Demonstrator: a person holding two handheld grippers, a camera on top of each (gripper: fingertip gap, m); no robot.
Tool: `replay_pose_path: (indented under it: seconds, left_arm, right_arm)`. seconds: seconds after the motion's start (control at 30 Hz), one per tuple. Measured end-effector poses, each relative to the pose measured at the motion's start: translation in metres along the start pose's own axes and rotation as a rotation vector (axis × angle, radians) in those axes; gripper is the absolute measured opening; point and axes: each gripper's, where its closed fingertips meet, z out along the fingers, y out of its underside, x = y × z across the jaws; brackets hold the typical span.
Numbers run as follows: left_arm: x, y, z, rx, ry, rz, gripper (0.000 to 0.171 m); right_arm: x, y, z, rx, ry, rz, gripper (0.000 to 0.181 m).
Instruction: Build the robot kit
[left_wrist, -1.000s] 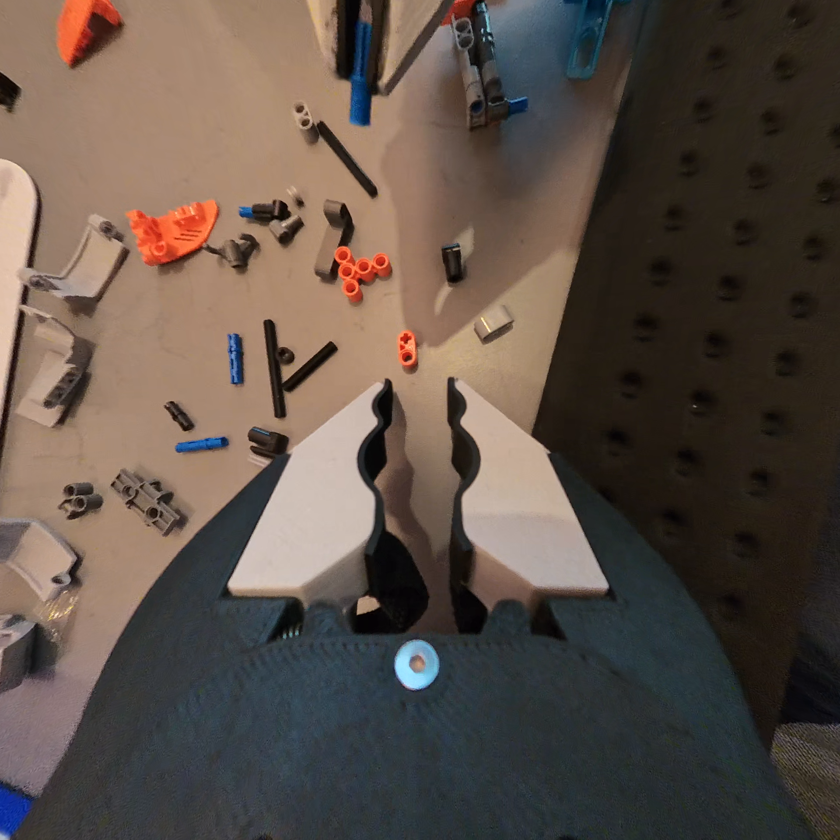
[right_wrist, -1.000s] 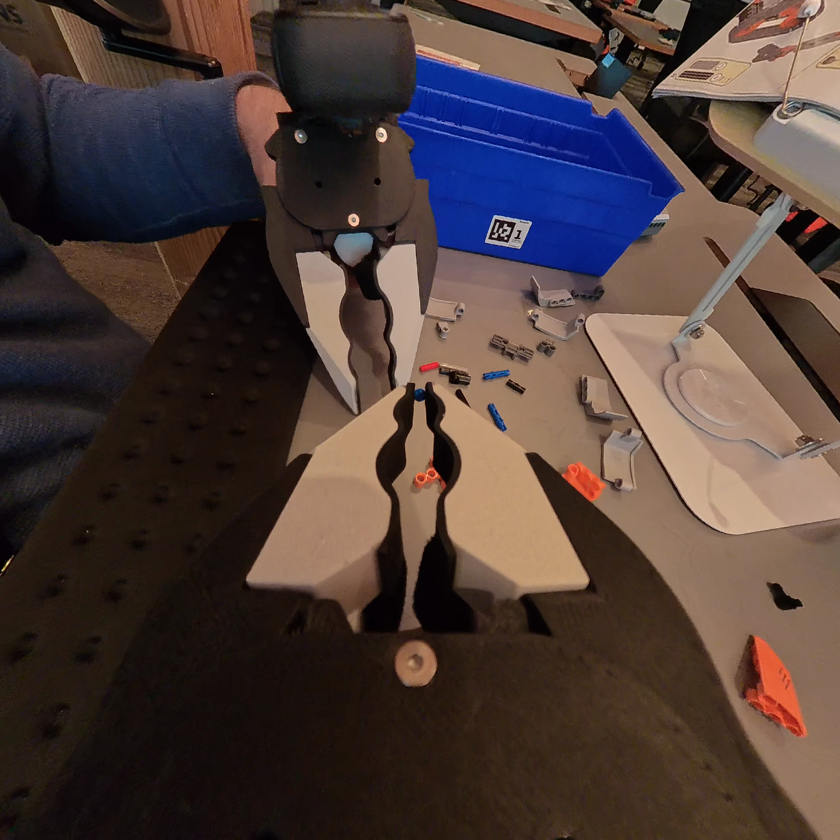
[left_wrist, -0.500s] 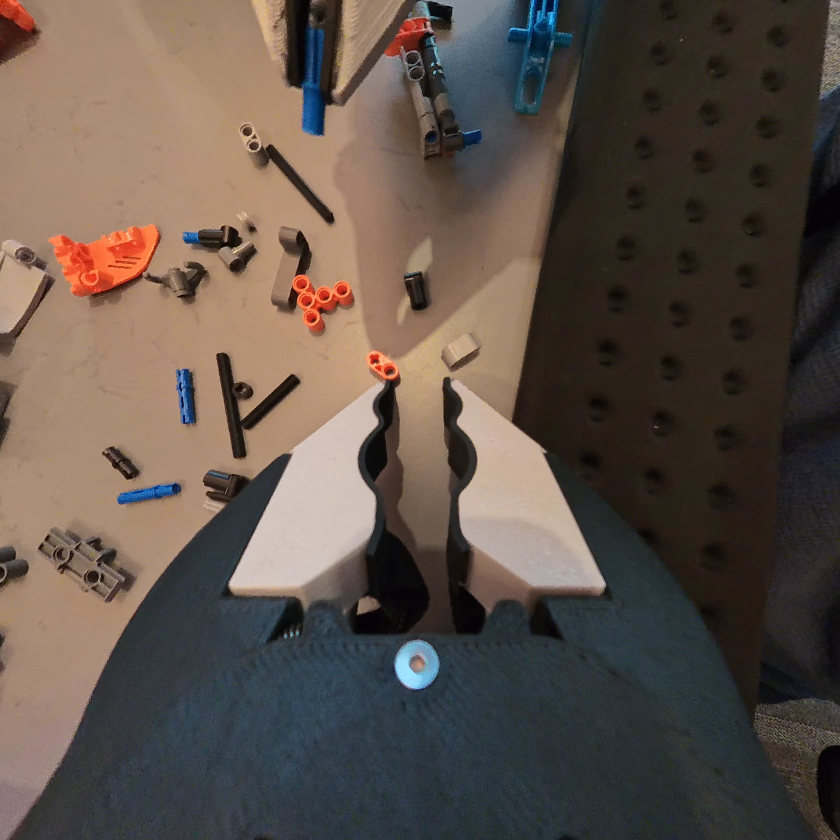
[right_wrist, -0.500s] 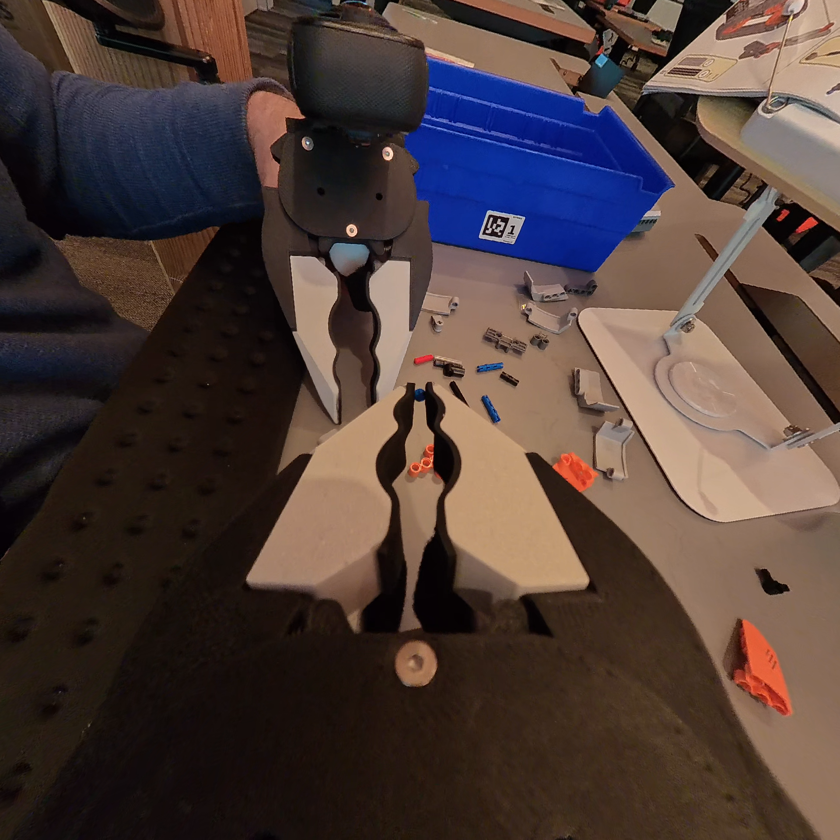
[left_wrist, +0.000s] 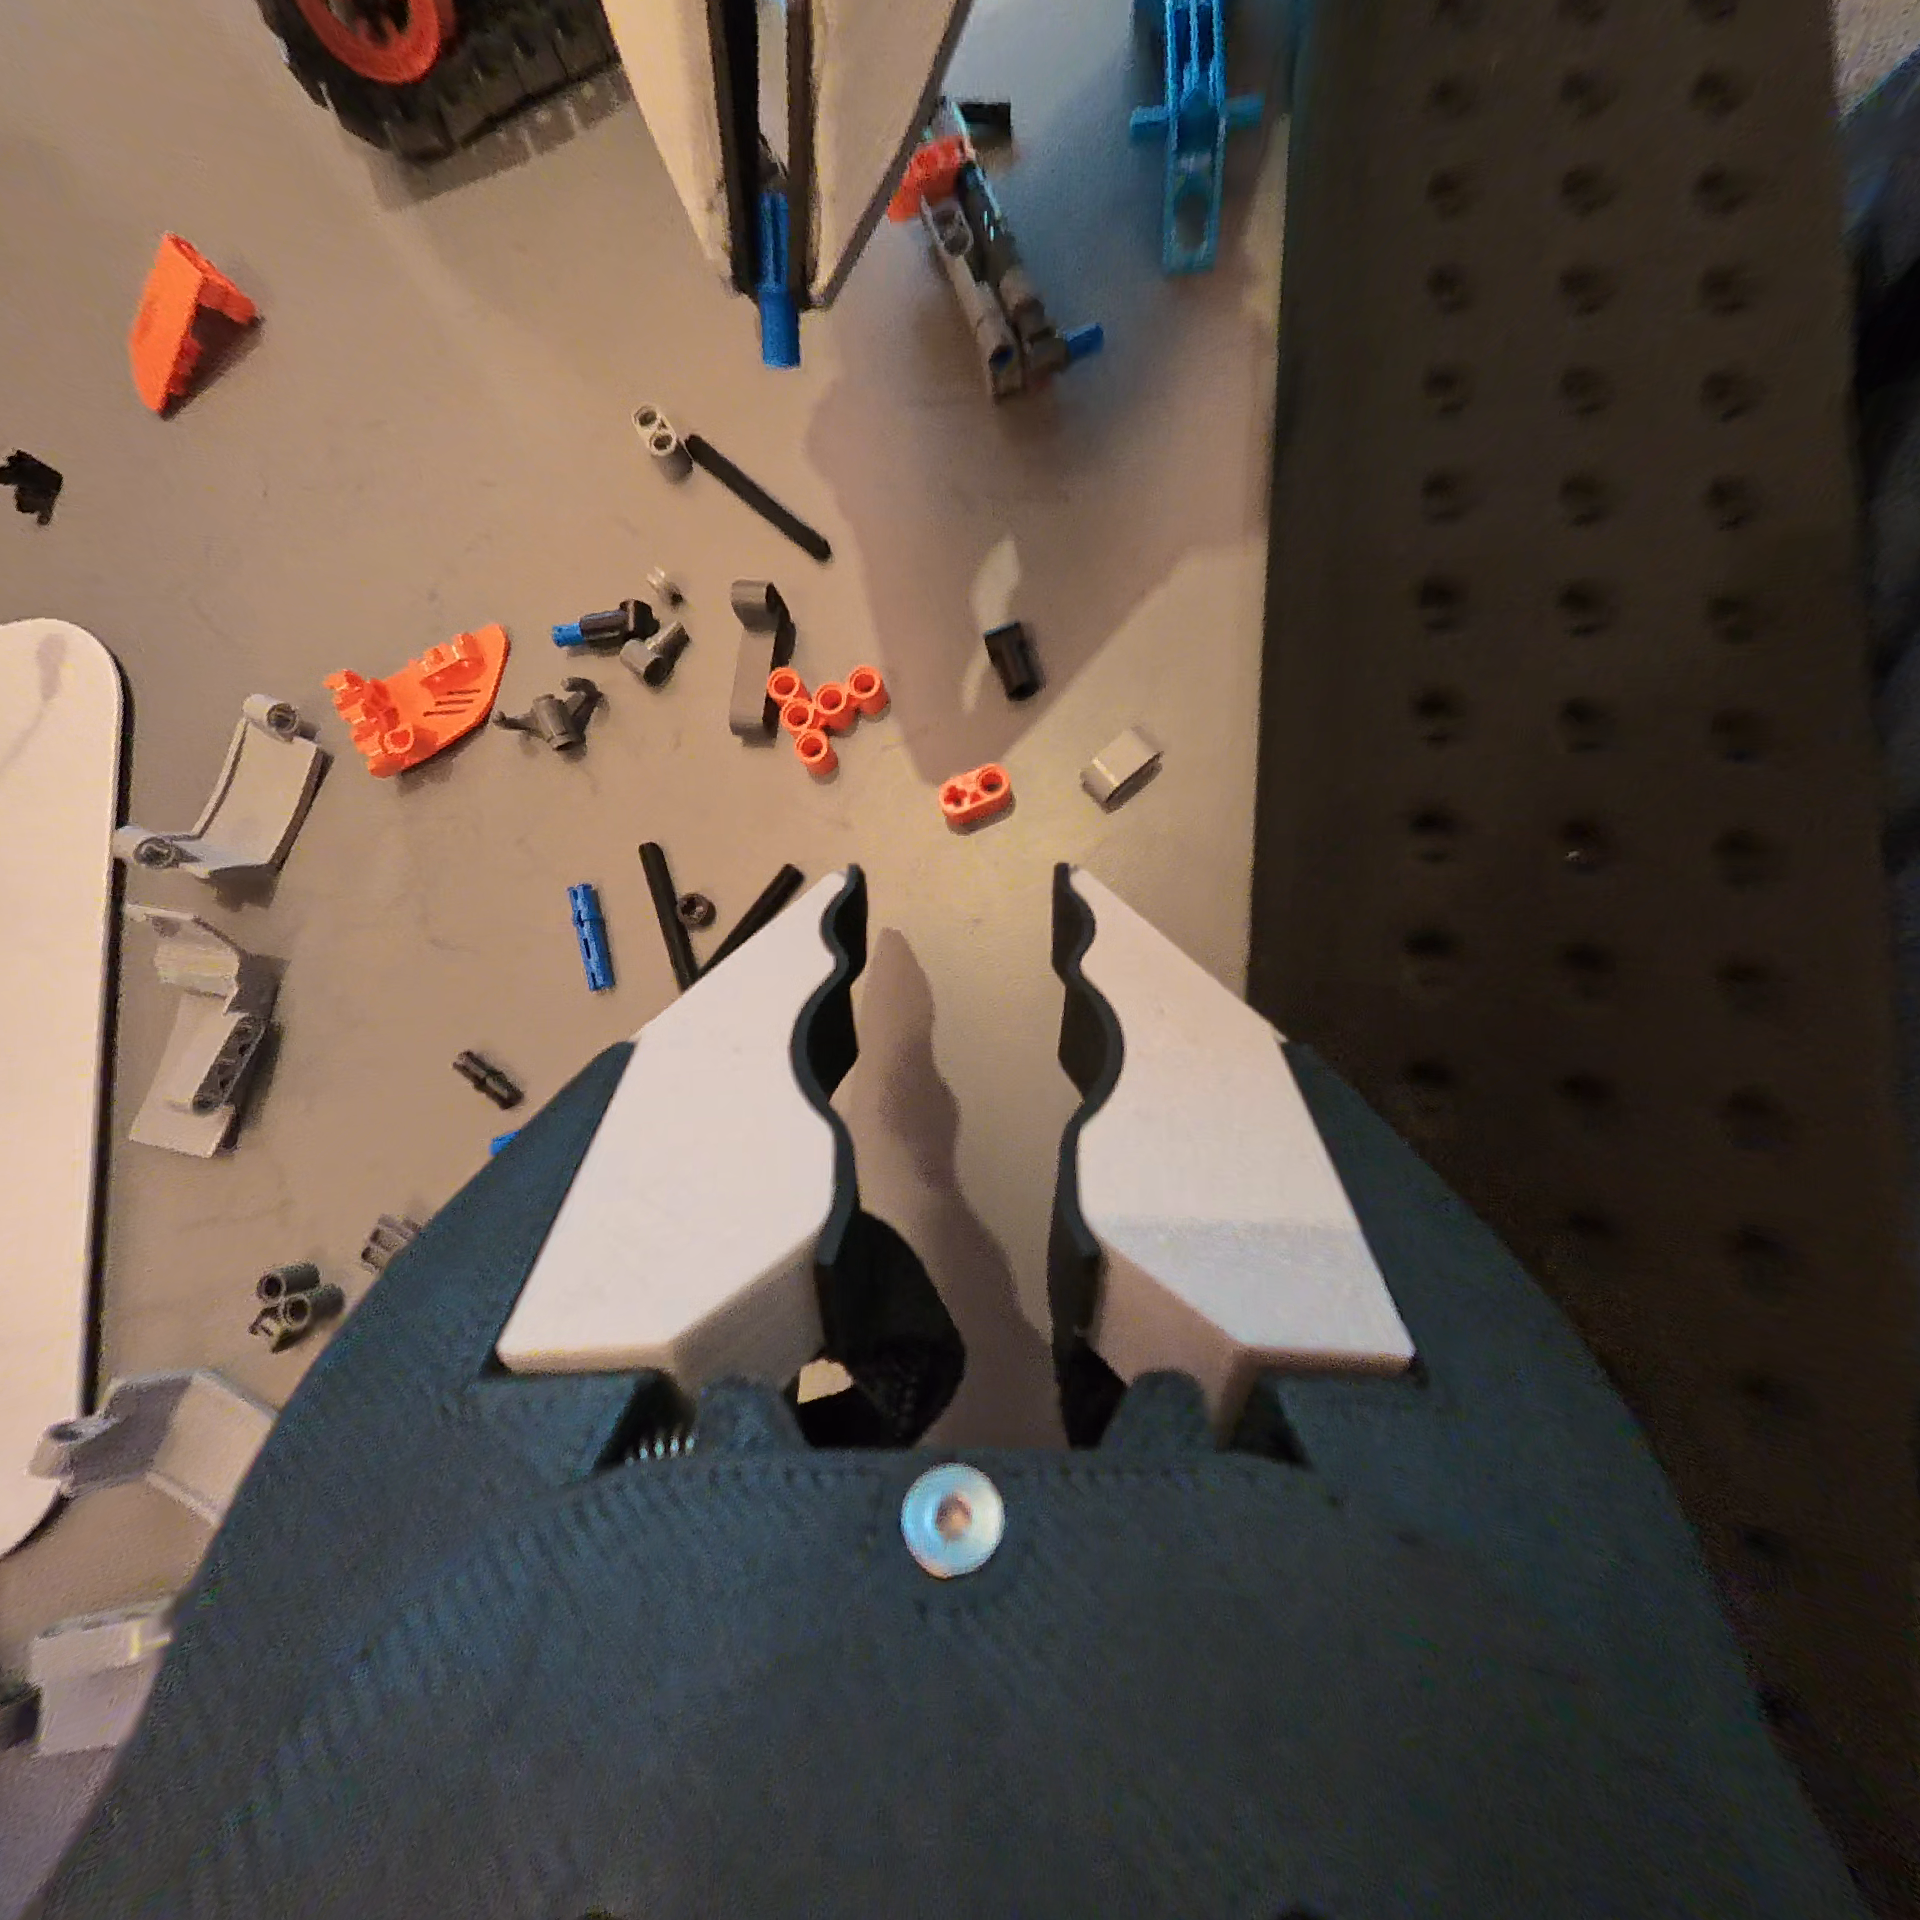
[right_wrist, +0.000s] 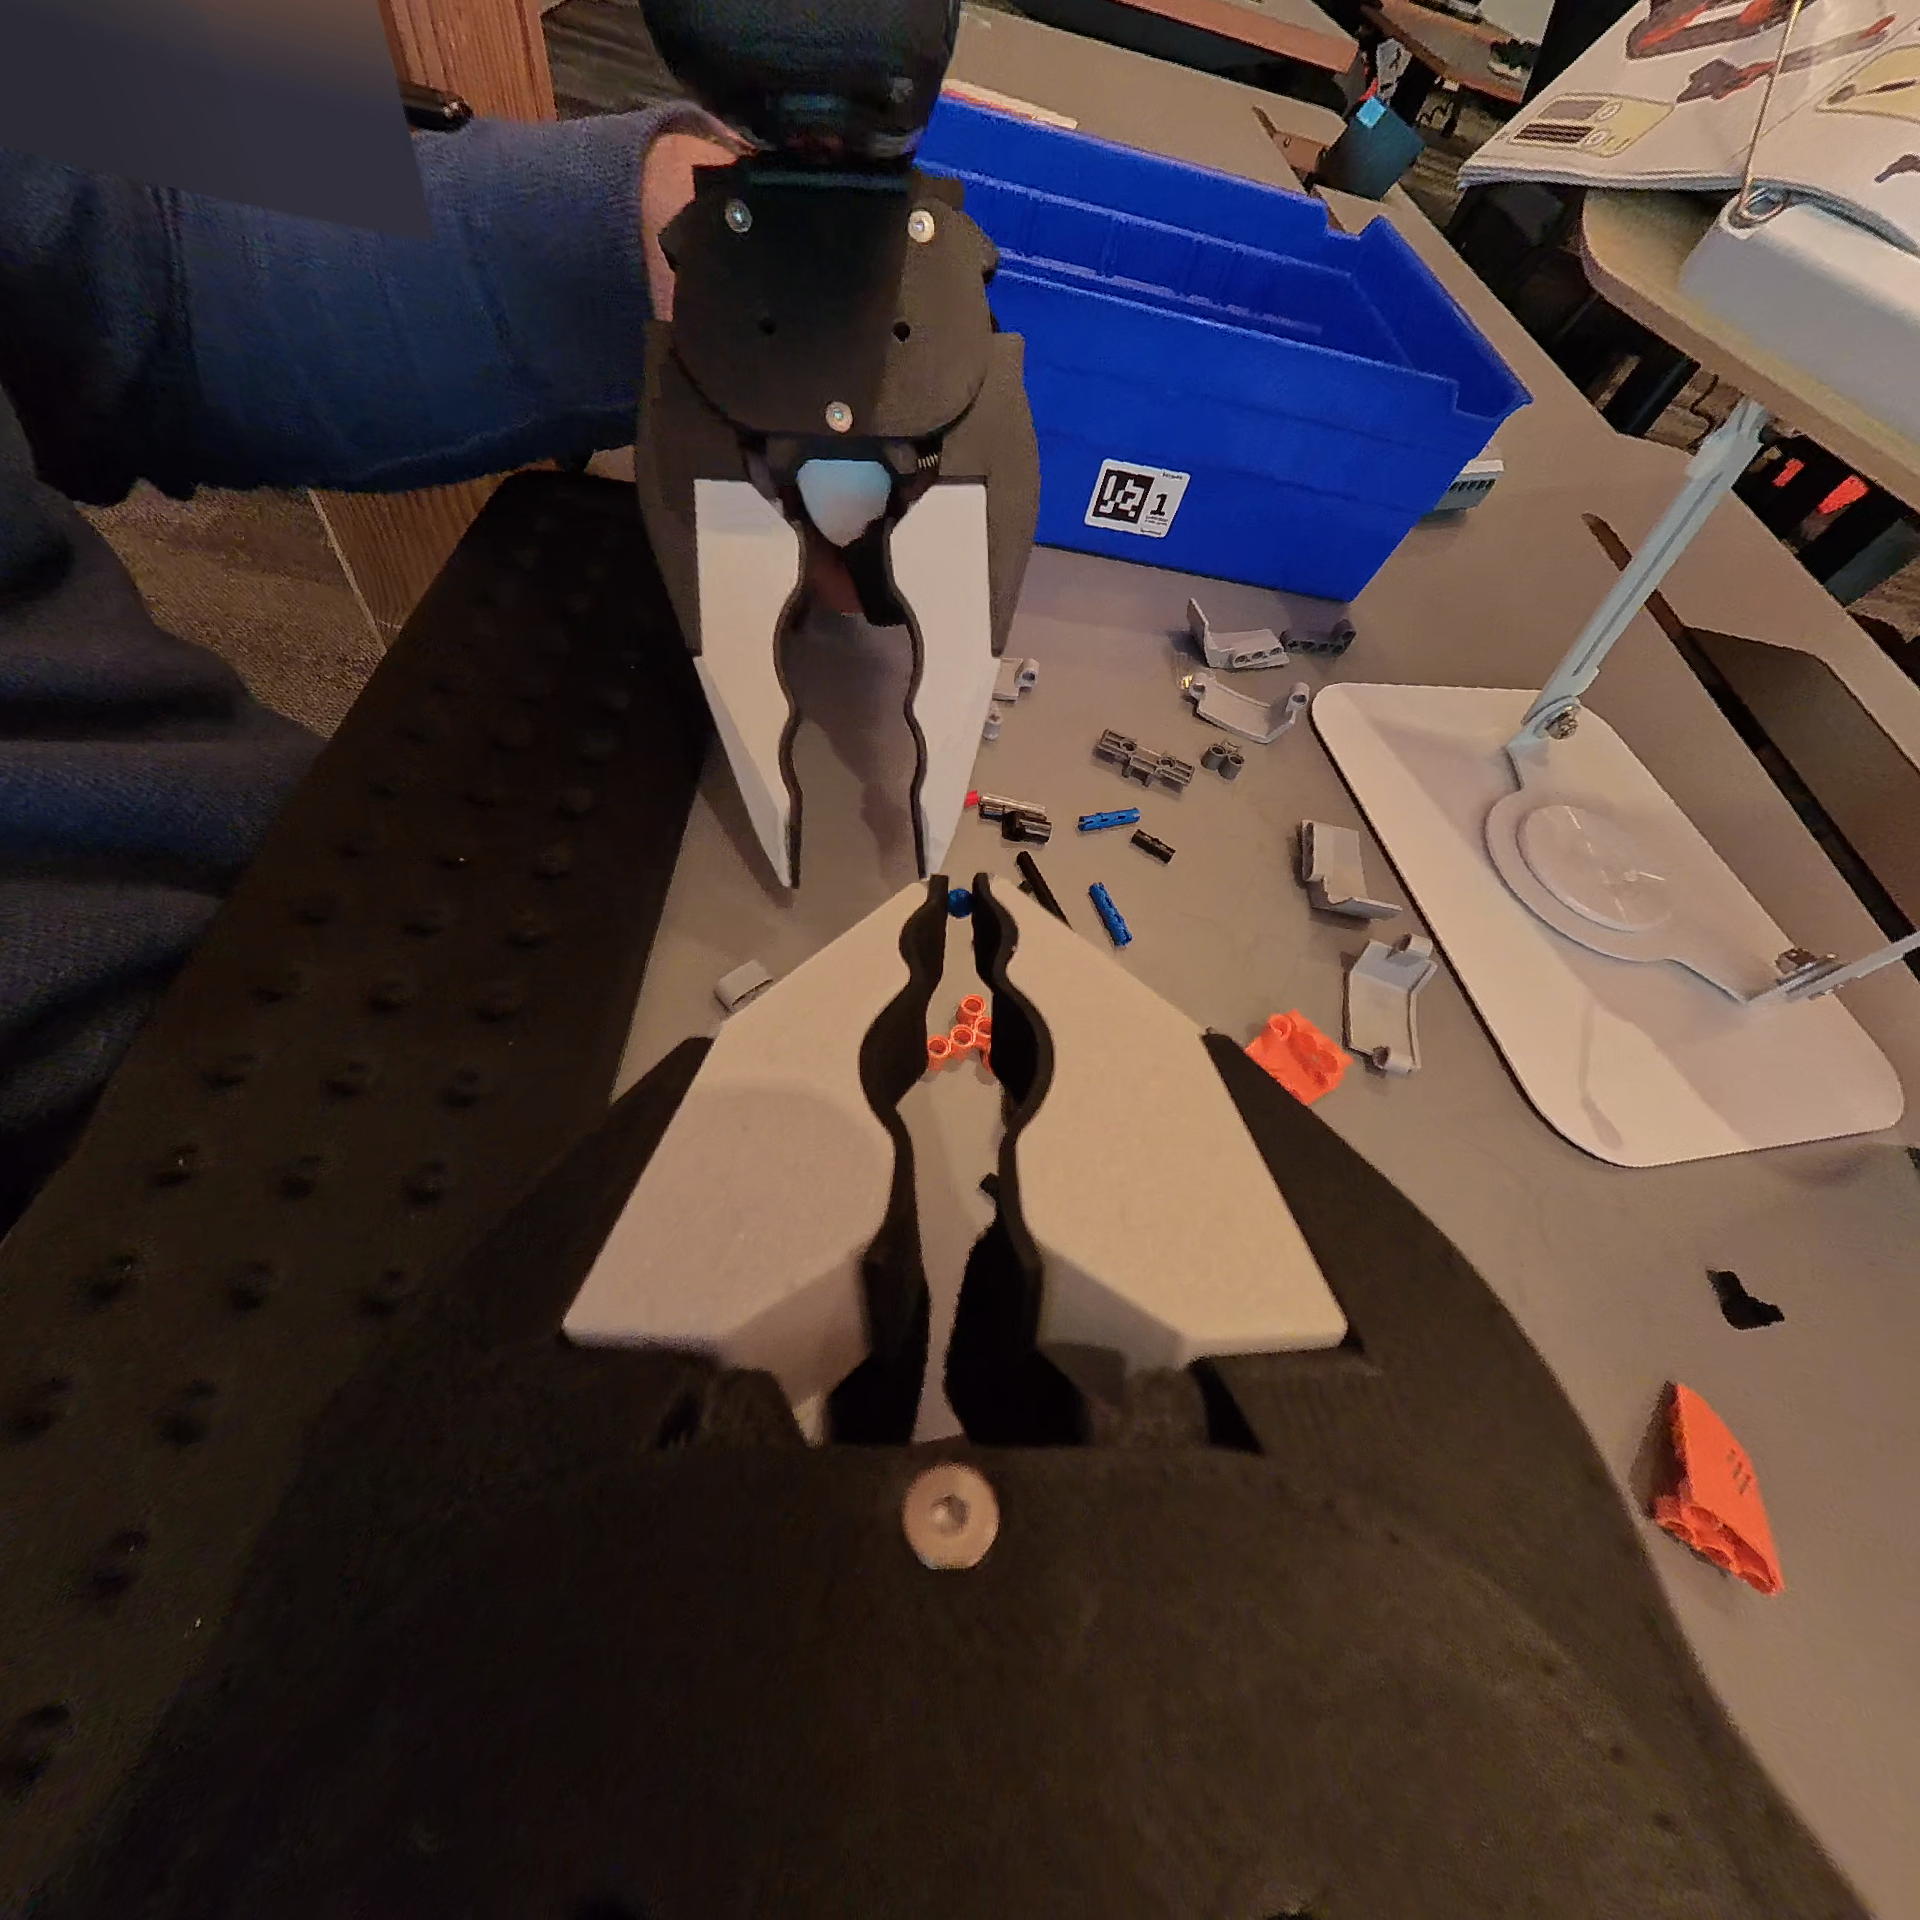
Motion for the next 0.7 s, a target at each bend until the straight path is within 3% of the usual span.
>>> replay_pose_path:
  seconds: [0.2,0.43,0.7]
  left_arm:
    - [0.001,-0.006,0.016,-0.022,0.041,0.085,0.03]
    - [0.001,-0.009,0.029,-0.032,0.038,0.086,0.013]
    - [0.005,-0.011,0.03,-0.019,-0.005,0.009,0.018]
  right_arm:
    - [0.001,0.001,-0.001,0.0,0.002,0.003,0.002]
    - [-0.001,0.004,-0.001,-0.008,-0.008,0.002,0.002]
    - [0.0,0.005,-0.001,-0.008,-0.01,0.008,0.002]
